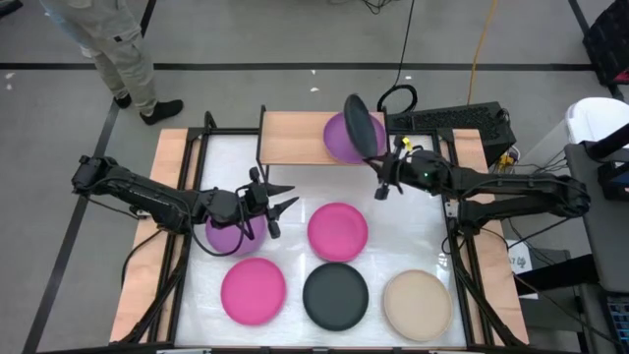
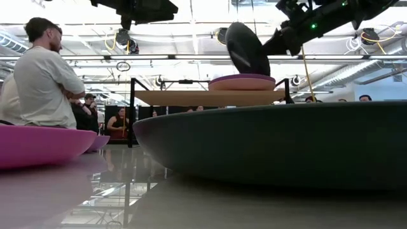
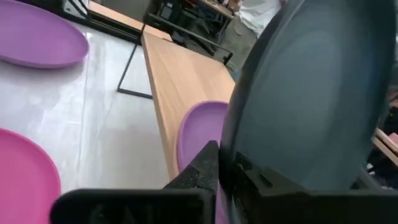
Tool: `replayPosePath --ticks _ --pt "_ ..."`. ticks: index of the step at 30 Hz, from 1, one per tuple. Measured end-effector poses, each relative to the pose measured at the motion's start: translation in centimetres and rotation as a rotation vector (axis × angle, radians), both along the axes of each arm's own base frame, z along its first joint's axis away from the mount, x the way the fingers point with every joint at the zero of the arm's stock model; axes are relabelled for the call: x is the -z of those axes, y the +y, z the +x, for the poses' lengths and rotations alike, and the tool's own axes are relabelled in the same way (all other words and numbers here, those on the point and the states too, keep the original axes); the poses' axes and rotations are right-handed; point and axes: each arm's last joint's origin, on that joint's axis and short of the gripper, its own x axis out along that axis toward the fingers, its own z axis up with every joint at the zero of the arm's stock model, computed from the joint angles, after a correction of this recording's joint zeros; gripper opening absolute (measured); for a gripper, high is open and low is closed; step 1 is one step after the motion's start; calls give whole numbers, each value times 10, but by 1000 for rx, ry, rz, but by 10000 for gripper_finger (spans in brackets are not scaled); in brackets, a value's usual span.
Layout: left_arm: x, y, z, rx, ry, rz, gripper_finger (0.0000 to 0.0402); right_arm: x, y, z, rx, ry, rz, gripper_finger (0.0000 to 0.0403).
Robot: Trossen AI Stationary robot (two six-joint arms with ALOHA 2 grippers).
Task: Place and stack plates onto a shelf
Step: Stack the top black plate on top of the purple plate on the shelf, then stack the top pink plate on top of the black plate on the shelf
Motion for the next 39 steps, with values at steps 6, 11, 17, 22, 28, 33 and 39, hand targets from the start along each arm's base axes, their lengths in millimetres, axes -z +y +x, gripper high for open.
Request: replayPosePath --ticks 6,11,17,22,28,33,39 --pt "0 0 0 0 3 1 145 2 1 -3 4 19 31 72" --pt "0 0 0 0 4 1 145 4 0 -4 34 34 45 108" --pt "2 0 0 16 19 -16 145 0 1 -6 37 0 65 129" --pt "8 -3 -1 84 66 -47 145 -3 10 -9 -33 -62 169 132" --pt "16 -10 -4 118 156 -37 145 -8 34 -9 -206 -98 266 132" --pt "31 -15 3 141 251 45 145 3 54 -9 -302 -129 294 132" --pt "63 -23 21 257 428 280 145 8 66 -13 -327 -158 244 132"
